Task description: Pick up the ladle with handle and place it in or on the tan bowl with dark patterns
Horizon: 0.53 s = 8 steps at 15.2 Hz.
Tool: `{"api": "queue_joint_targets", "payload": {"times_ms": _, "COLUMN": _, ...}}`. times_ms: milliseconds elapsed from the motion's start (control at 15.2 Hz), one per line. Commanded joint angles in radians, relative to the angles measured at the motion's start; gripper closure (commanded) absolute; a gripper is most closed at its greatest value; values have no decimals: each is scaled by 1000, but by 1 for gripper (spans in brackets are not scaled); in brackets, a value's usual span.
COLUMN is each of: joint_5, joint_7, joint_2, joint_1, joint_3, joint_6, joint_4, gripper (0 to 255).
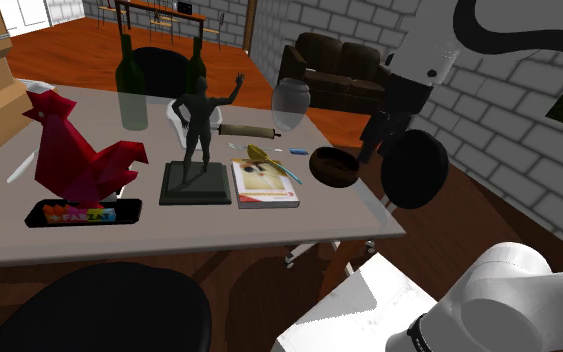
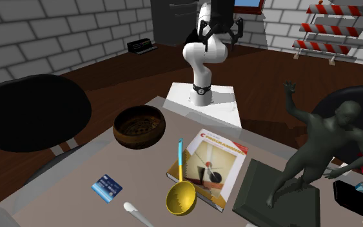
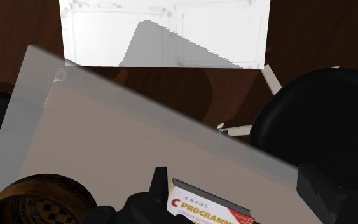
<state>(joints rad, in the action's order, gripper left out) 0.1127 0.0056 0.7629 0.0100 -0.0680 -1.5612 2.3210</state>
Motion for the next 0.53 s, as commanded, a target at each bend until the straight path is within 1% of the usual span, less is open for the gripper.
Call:
{"api": "queue_joint_targets", "payload": {"times_ms": 0, "joint_5": 0, "joint_7": 0, "joint_2": 0, "joint_1": 0, "joint_3": 0, "joint_6": 0, "joint_4": 0, "gripper": 0}}
{"api": "queue_joint_targets", "payload": {"times_ms": 462, "joint_5": -18, "joint_7": -91, "joint_2": -177, "joint_1": -15, "joint_3": 44, "joint_6": -234, "joint_4": 23, "gripper": 0}}
